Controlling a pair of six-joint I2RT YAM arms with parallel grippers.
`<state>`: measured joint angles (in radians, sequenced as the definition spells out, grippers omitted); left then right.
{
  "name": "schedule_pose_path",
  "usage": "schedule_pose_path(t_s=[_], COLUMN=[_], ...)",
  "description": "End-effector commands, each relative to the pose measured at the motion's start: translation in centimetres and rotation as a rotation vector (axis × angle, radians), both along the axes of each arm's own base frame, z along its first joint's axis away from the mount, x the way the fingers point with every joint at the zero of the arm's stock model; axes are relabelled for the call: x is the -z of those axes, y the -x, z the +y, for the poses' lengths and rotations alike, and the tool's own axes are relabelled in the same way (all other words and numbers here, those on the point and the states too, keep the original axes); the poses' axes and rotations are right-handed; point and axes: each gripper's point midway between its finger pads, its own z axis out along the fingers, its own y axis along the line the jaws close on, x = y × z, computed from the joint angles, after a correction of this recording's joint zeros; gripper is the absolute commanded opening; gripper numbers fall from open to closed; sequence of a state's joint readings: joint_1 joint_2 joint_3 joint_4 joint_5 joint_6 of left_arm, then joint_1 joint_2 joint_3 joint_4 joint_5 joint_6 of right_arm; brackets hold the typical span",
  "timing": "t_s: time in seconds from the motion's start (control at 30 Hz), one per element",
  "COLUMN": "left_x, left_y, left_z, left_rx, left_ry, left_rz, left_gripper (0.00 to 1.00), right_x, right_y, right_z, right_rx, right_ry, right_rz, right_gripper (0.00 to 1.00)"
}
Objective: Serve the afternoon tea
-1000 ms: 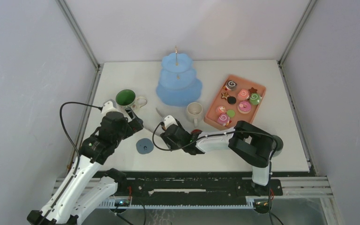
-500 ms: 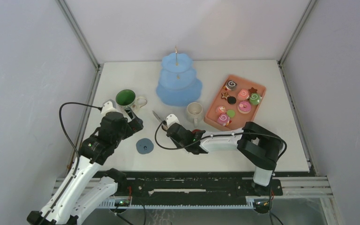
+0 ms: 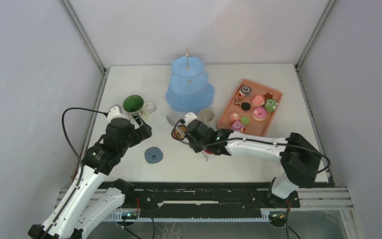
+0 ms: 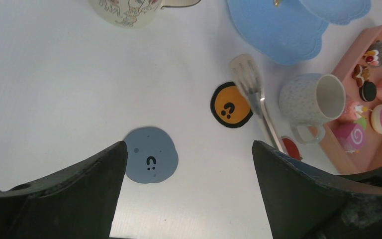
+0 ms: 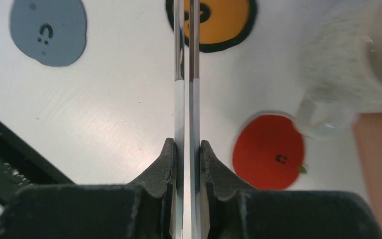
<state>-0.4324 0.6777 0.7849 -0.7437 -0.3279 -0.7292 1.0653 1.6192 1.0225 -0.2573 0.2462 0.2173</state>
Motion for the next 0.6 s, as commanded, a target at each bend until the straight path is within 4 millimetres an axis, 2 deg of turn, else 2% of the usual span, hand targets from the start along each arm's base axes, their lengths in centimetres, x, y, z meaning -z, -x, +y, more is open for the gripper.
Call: schedule_pose_path(t_s=[0.0,0.17,0.3,0.47,0.57], left_x=[-5.3,-7.4,-8.2,-7.8,-7.6], left_y=[-1.1,-2.1,-2.8,-3.1,-3.2], left_z=[0.3,0.5,0.3,-0.7,-1.4], left_rx=[-0.003,0.005,0.008,0.072,0.115], left_ry=[0.005,-0.025,-0.029,-0.046,-0.048], left_rz=[-0.139,-0.198,-0.204,-0.168,-0.152], left_gripper=[1.0,1.0,1.0,1.0,0.99], right_x=[-8.4,-14.1,-17.2,-19.1,-19.1], right_y=[-0.9,-1.1,-2.0,-2.4,-2.4], right_z=[-1.7,-5.5,-9.3,-15.5,-19.8], right_rx=[0.05,0.111,0.249,0.437,0.556], right_ry=[-0.163,-0.154,-0.185,-0.222,-0.199], right_rz=[0.048,0.005,-0.031,-0.038,-0.051], right_gripper=[0.07,0.07,0.06,0.07,0.07])
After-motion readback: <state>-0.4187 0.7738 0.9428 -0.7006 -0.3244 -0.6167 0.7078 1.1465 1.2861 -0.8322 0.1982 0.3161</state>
